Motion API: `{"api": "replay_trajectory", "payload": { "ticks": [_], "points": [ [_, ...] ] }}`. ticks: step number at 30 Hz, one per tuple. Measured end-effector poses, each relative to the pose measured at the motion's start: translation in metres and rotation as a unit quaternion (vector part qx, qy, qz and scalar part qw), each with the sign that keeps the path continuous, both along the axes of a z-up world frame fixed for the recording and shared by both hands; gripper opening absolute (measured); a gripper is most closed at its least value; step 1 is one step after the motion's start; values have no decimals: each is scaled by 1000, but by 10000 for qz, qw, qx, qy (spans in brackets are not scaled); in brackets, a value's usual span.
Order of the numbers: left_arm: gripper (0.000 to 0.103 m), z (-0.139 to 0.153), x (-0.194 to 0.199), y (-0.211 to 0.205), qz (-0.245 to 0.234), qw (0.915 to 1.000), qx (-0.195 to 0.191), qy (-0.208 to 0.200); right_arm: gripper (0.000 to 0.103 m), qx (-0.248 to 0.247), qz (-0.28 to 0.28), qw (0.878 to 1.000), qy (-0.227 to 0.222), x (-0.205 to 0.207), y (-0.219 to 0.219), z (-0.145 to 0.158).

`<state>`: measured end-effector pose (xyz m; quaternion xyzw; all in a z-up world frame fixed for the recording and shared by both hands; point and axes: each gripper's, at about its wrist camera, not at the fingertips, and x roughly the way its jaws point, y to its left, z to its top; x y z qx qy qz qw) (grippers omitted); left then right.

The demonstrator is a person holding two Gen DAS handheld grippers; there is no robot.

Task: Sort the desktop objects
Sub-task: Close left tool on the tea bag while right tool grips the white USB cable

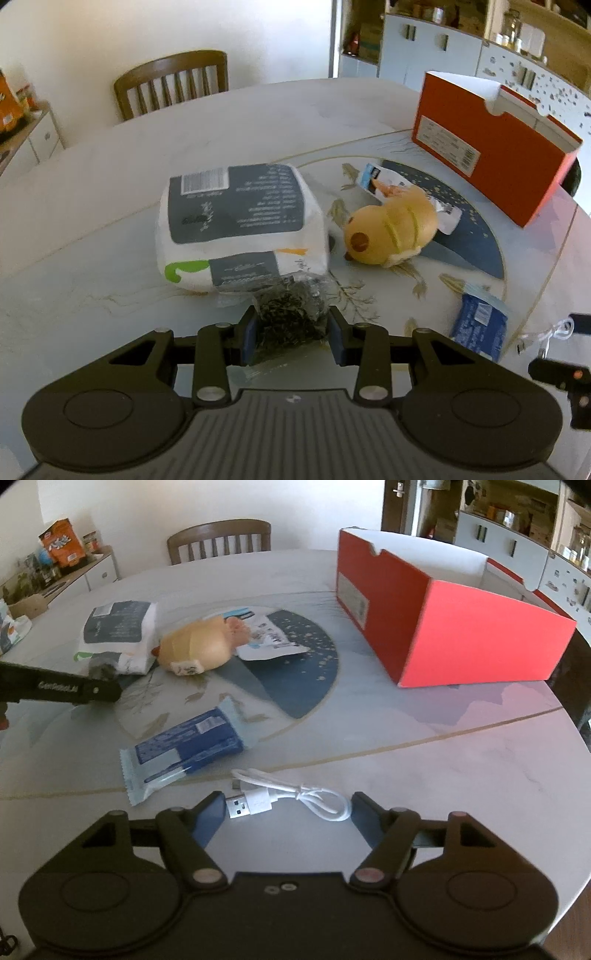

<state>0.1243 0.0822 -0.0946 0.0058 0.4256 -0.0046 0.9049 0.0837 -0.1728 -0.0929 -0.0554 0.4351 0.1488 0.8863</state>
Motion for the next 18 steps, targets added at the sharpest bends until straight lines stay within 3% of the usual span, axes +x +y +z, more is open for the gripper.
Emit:
{"api": "replay_trajectory", "payload": {
  "ticks": [18],
  "points": [
    [37, 30, -13, -31, -312, 9981, -520, 74, 71, 136, -163, 9997, -150, 4, -26, 16]
  ]
}}
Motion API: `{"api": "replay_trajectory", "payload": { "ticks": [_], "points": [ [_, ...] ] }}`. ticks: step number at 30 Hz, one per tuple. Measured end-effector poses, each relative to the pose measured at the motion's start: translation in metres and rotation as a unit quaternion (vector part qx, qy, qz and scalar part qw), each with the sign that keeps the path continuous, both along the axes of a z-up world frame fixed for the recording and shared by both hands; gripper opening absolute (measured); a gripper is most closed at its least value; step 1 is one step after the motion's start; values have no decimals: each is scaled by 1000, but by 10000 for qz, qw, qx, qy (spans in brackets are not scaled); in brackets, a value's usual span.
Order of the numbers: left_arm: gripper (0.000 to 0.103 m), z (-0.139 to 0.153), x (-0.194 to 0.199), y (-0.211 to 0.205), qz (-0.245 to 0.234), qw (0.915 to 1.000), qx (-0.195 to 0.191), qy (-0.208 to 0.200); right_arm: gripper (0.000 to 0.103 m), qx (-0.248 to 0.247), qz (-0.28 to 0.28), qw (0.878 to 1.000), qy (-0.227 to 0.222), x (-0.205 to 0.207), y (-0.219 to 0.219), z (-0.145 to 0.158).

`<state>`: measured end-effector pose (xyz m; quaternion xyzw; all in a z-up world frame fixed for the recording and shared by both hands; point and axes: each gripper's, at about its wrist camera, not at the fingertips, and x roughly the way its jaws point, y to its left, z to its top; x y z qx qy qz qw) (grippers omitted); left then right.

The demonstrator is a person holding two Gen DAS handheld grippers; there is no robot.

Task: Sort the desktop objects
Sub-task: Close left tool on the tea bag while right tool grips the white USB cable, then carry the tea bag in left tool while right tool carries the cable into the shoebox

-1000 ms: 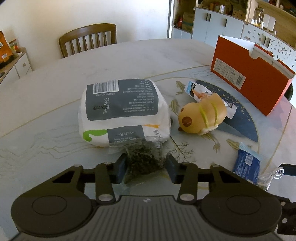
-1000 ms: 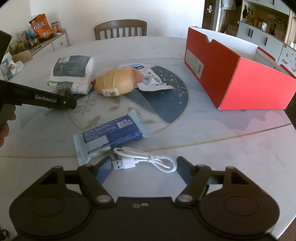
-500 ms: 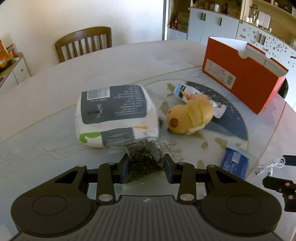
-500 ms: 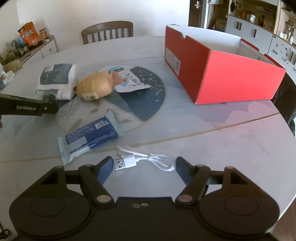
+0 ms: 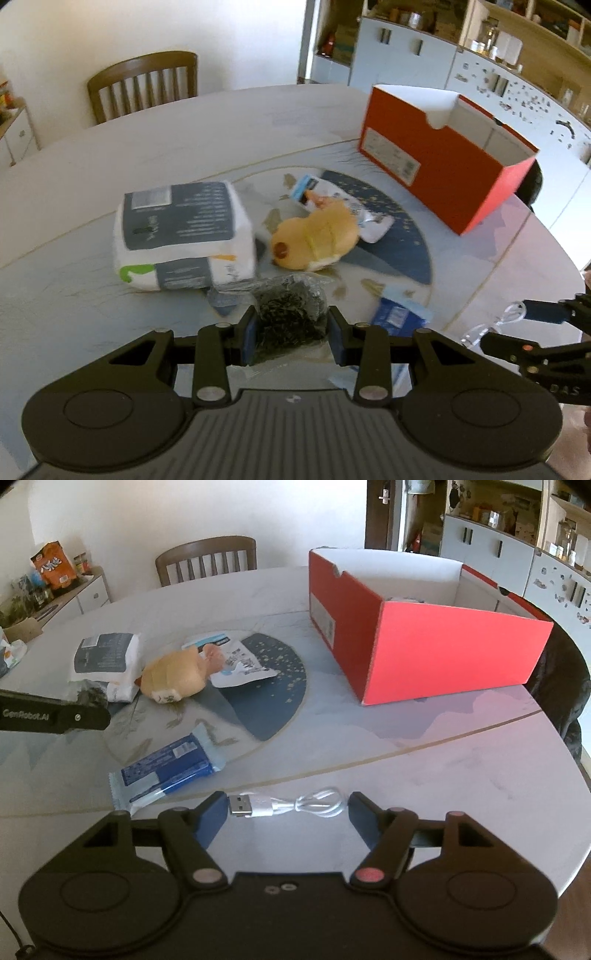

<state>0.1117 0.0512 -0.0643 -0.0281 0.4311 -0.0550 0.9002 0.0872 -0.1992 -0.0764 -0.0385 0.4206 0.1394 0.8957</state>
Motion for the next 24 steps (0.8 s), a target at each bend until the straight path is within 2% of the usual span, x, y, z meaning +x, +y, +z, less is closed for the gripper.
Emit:
{"api": "replay_trajectory", "payload": {
  "ticks": [14, 24],
  "points": [
    [37, 21, 2, -42, -493, 9982, -330, 83, 68, 144, -39, 9998, -130, 1, -23, 22],
    [37, 42, 8, -71, -786, 9961, -387, 54, 67, 276, -119, 9990, -335, 6, -51, 52]
  ]
}}
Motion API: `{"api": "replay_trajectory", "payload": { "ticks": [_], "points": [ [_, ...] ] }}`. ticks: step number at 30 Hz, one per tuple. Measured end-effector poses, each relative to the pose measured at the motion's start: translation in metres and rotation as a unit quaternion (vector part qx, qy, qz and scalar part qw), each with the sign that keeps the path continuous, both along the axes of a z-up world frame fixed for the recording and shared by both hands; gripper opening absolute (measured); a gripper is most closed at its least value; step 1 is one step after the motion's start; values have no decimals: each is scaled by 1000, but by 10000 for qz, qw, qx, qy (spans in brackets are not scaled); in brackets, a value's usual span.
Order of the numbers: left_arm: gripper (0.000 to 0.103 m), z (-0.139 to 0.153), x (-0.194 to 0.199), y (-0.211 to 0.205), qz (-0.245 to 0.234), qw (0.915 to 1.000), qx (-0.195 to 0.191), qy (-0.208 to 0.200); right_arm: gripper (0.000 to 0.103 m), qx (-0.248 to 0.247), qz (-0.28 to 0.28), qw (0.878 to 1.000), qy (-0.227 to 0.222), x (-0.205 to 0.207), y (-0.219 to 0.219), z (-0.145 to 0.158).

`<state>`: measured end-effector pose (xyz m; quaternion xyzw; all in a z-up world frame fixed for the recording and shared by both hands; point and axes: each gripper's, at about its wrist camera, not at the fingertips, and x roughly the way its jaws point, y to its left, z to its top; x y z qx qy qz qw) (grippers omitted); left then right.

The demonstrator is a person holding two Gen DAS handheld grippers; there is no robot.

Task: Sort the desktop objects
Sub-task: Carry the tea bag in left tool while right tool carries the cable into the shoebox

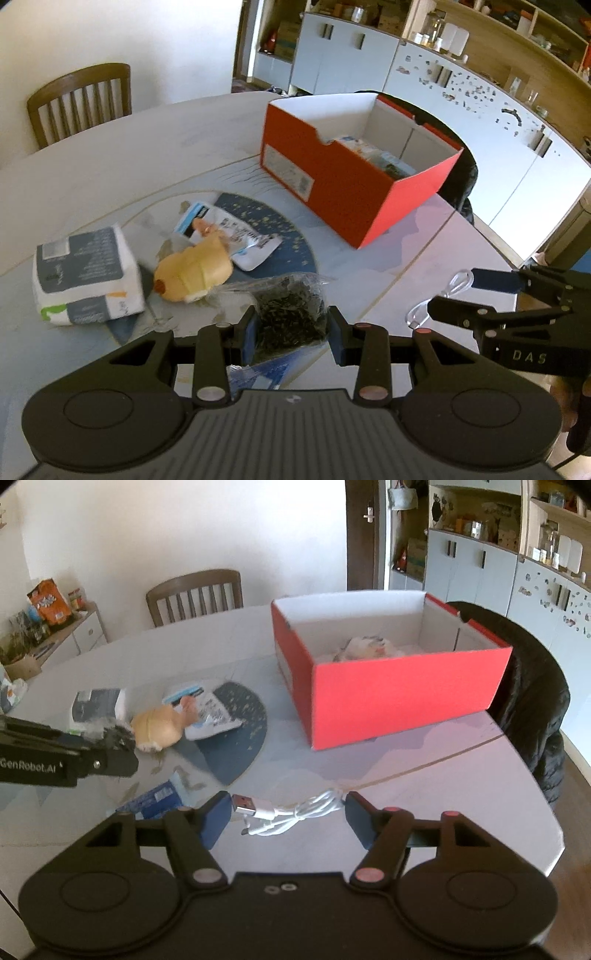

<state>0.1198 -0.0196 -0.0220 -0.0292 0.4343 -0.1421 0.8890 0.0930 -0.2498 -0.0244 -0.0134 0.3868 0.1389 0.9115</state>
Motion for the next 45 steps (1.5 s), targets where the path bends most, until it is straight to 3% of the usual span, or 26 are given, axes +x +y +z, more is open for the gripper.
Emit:
{"api": "replay_trajectory", "payload": {
  "ticks": [15, 36, 45],
  "points": [
    [37, 32, 25, -47, -368, 9992, -90, -153, 66, -27, 76, 9991, -409, 27, -37, 48],
    [37, 70, 101, -105, -542, 9968, -25, -582, 65, -137, 174, 9947, -1007, 105, -90, 83],
    [37, 60, 140, -132, -653, 9965, 286, -442, 65, -152, 260, 9941, -1043, 143, -101, 84]
  ]
}}
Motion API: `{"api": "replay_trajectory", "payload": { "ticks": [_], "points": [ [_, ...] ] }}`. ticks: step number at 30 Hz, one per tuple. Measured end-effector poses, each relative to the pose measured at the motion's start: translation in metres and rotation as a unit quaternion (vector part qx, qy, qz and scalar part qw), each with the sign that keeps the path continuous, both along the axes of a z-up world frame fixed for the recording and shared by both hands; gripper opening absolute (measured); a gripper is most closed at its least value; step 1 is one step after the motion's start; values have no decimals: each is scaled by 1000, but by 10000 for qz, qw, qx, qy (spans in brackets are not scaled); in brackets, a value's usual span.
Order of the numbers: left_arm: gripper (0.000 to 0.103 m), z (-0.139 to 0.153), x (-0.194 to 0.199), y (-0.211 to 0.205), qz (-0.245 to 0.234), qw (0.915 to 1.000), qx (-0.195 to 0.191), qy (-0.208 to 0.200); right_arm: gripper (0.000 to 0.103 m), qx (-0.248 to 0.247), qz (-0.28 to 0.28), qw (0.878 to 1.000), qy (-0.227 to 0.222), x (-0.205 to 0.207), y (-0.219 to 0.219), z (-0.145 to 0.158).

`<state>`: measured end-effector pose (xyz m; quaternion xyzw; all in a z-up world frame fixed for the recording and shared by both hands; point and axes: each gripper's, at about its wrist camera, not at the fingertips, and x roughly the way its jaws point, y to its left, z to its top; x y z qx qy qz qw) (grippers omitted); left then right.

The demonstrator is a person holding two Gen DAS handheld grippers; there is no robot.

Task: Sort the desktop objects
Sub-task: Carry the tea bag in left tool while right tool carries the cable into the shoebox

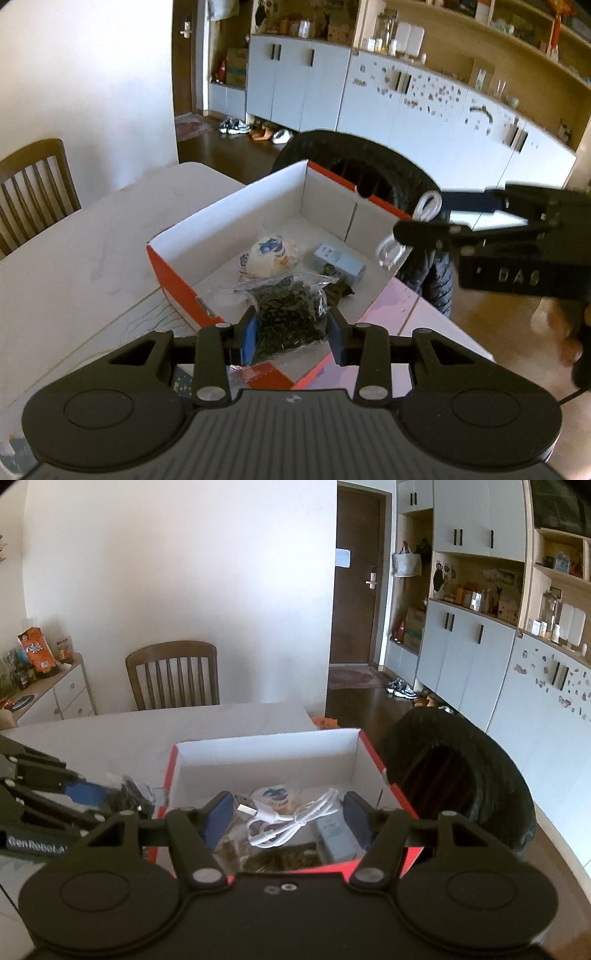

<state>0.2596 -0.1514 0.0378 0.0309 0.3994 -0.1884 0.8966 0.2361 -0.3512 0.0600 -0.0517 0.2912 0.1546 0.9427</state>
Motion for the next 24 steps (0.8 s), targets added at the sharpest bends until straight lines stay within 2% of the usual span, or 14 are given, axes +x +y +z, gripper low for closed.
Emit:
{"api": "replay_trajectory", "payload": {
  "ticks": [8, 24],
  "points": [
    [37, -21, 39, -20, -73, 9990, 319, 312, 65, -84, 46, 9999, 122, 37, -9, -15],
    [37, -54, 98, -39, 159, 9937, 671, 879, 65, -107, 87, 9969, 779, 102, -13, -68]
  ]
}}
